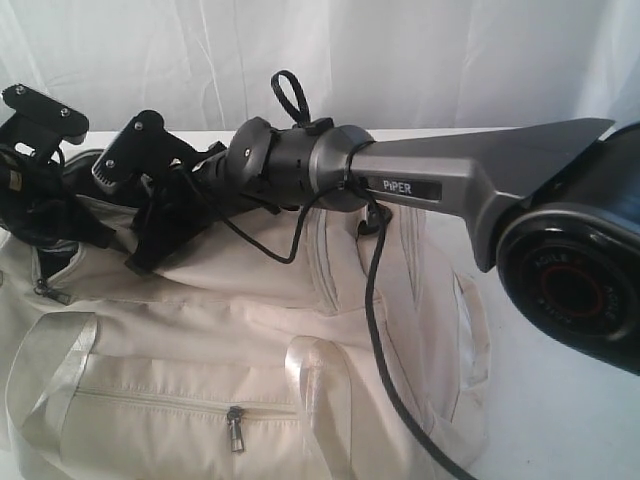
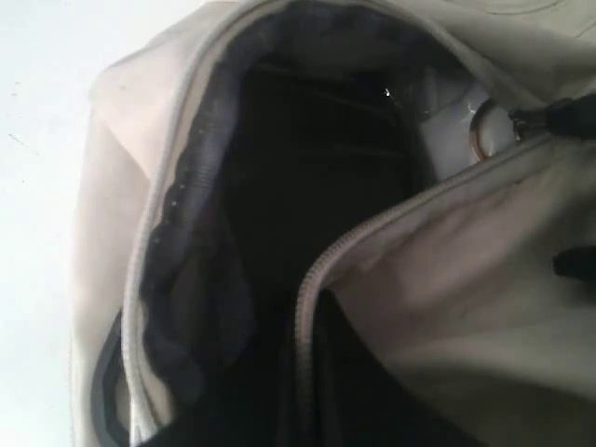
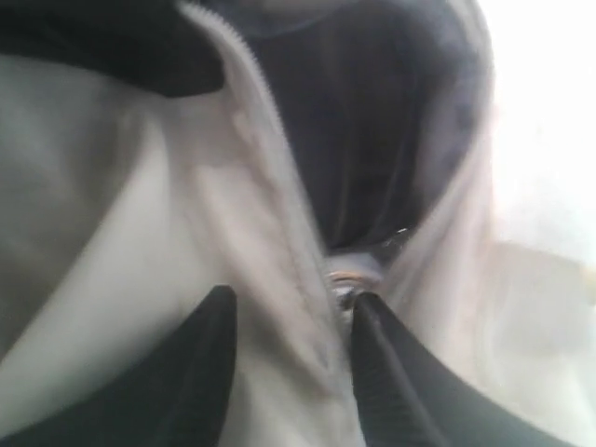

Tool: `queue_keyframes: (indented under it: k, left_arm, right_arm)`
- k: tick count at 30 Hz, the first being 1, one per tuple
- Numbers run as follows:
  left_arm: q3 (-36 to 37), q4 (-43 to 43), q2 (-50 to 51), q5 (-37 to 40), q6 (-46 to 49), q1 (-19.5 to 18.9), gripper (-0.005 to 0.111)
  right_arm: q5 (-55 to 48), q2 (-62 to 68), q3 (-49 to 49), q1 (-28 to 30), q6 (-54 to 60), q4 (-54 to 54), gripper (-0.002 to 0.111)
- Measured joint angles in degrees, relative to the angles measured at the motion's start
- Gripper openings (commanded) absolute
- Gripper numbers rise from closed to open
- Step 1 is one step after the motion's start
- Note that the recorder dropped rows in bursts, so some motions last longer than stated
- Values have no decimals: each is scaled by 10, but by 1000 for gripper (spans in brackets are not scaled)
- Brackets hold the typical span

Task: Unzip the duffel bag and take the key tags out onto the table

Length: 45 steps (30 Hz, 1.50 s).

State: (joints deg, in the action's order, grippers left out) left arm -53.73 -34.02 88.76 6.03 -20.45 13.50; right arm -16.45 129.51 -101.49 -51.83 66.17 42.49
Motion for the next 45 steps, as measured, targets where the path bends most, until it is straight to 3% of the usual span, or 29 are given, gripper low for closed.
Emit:
queue_keyframes:
  k: [10, 15, 24, 28, 34, 37, 45]
  left_arm:
    - [0, 1, 0, 0, 0, 0, 0]
    - [0, 1, 0, 0, 0, 0, 0]
    - [0, 2, 0, -1, 0, 0, 0]
    - [0, 3, 0, -5, 0, 0, 0]
    - [0, 5, 0, -8, 0, 1, 0]
    - [0, 5, 0, -8, 0, 4, 0]
    - [0, 6, 0, -16, 0, 5, 0]
  right_arm:
    - [50, 9, -5, 0, 0, 0, 39]
    - [27, 11, -6, 0, 0, 0, 26]
    - [21, 14, -6, 2, 0, 1, 22]
    - [4, 14, -6, 9, -3, 2, 8]
    - [-2, 14, -7, 11, -9, -19, 6]
    - [1, 14, -7, 11, -44, -45, 0]
    - [-5, 11, -11, 18, -114, -55, 0]
